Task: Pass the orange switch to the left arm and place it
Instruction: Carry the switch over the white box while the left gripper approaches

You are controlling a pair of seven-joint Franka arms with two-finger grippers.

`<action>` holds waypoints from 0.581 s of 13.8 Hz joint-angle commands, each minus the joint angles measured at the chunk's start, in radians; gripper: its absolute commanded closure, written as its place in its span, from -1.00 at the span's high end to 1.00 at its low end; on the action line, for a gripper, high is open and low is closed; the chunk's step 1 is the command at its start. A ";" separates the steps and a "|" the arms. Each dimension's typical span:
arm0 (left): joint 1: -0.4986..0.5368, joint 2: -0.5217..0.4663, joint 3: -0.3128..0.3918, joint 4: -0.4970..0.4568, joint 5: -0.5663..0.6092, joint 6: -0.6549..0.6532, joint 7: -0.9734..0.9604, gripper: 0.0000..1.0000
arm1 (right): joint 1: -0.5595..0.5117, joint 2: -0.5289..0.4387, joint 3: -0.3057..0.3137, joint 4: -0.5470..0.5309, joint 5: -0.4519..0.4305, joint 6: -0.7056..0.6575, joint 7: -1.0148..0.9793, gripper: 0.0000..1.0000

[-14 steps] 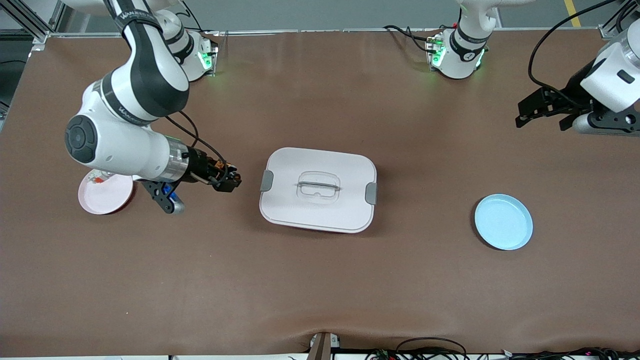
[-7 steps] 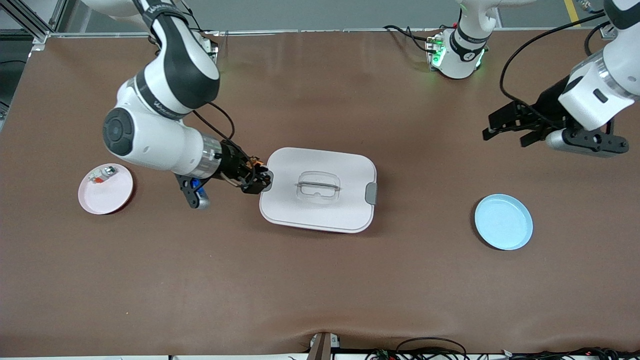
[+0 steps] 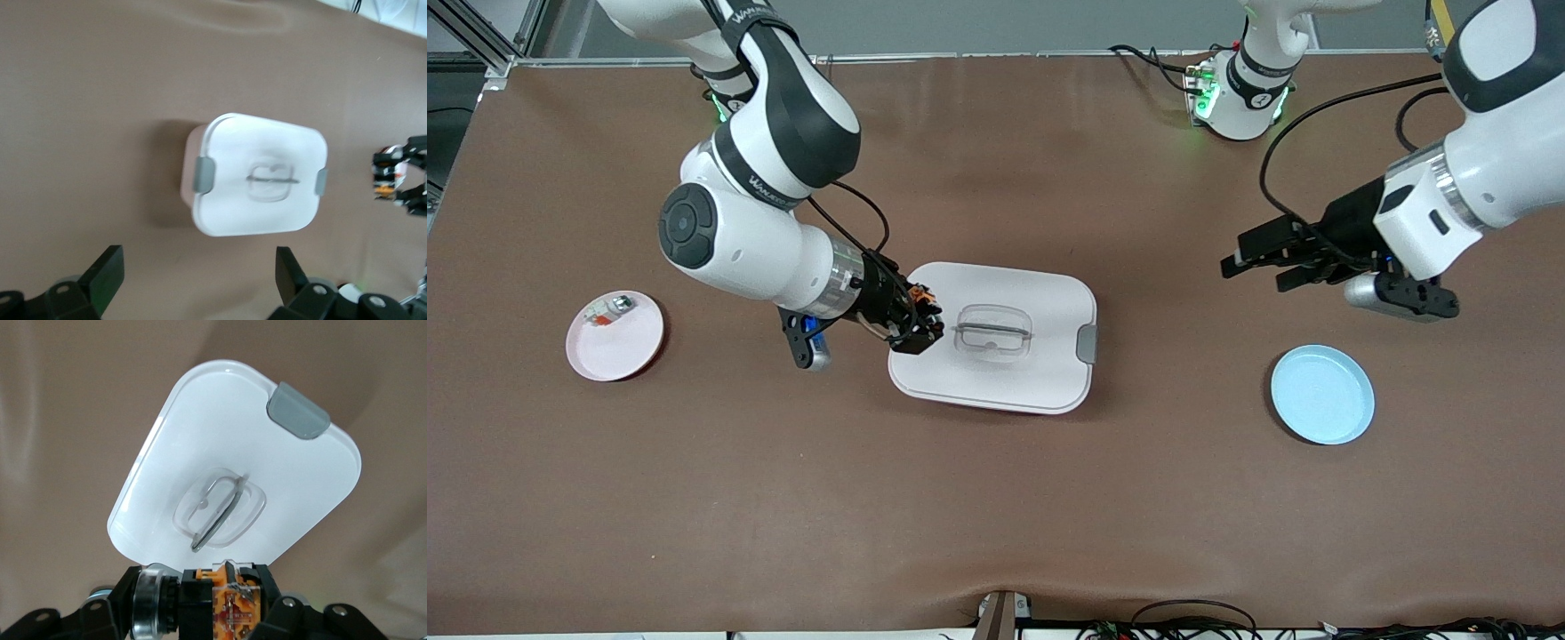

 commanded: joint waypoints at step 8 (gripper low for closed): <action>-0.074 0.070 -0.037 -0.026 -0.271 0.154 0.029 0.55 | 0.053 0.110 -0.009 0.200 0.059 0.026 0.205 -1.00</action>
